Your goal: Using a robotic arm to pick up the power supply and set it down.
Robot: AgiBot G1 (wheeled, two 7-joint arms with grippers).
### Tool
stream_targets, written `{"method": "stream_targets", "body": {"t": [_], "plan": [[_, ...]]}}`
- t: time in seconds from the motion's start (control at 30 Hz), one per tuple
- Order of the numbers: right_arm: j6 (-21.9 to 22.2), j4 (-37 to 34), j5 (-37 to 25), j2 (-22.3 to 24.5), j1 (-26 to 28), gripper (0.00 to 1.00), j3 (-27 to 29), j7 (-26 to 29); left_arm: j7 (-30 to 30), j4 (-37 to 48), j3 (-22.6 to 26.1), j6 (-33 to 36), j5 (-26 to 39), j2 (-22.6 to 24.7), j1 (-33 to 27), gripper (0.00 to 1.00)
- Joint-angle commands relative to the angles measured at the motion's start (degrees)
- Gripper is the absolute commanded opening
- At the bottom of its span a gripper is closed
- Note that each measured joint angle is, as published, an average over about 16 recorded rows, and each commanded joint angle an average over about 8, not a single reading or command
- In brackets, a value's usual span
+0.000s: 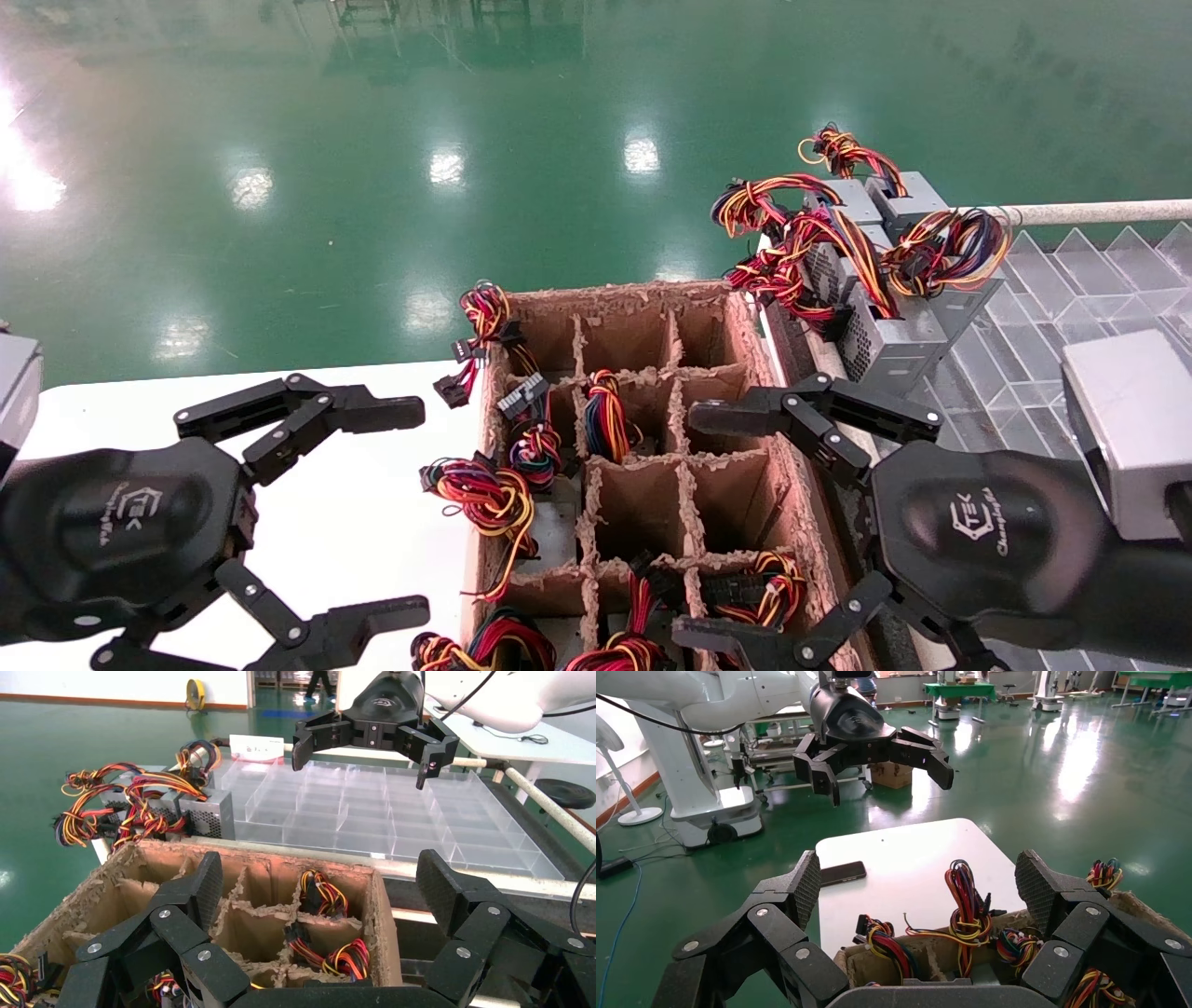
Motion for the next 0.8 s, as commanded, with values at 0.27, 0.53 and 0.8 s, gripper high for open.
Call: {"method": "stream_targets", "body": {"t": [0.27, 0.53, 0.8], "plan": [[0.00, 0.00, 0.00, 0.00, 0.00, 1.00, 0.00, 0.00, 0.00, 0.00, 0.00, 0.00, 0.00, 0.00, 0.00, 1.00], [0.00, 0.00, 0.00, 0.00, 0.00, 1.00, 0.00, 0.00, 0.00, 0.00, 0.00, 0.00, 0.00, 0.00, 0.00, 1.00], [0.00, 0.00, 0.00, 0.00, 0.00, 1.00, 0.00, 0.00, 0.00, 0.00, 0.00, 0.00, 0.00, 0.00, 0.00, 1.00]]}}
